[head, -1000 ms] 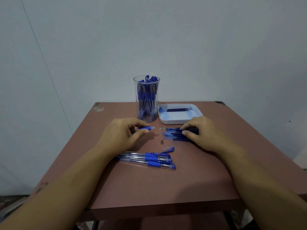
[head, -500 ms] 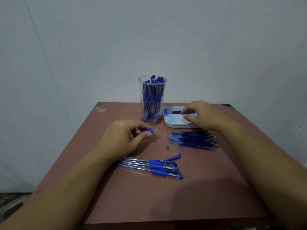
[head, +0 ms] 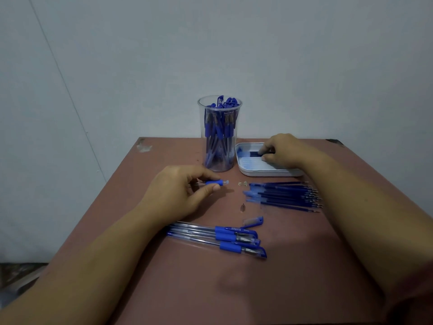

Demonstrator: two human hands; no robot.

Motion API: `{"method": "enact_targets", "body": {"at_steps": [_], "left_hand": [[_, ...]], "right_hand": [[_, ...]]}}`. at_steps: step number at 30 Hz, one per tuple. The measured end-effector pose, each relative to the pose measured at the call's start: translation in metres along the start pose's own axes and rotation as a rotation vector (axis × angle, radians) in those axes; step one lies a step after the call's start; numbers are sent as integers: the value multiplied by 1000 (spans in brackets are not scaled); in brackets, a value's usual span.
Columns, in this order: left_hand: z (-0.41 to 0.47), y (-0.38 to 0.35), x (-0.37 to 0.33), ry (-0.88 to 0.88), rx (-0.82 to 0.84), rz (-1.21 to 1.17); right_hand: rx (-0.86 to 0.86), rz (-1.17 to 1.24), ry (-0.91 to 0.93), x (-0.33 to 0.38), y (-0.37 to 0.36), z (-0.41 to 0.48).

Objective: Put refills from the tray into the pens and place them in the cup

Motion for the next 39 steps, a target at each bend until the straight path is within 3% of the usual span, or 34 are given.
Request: {"method": "enact_targets", "body": {"at_steps": [8,12,24,39], "left_hand": [[-1,1,2,13,-8,-12],[-1,2,2,28,-12,-13],[0,-1,-4,29,1,-34],[10,-2,1,-5,-11,-63]], "right_hand": [[45,-33,-11,6,2,-4],[-13,-41,30,16,12,-20],[-187,238,281,51,2,-127],[-264,109,428,55,-8,-122]]}}
Point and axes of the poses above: each hand's wrist, its own z-axis towards the middle knuckle, its own y-axis out of the back of the hand, x = y × z, the point moved 4 cm from there along z, towards the middle knuckle, and after that the axes turned 12 degrees about x, right-handed, at the moved point
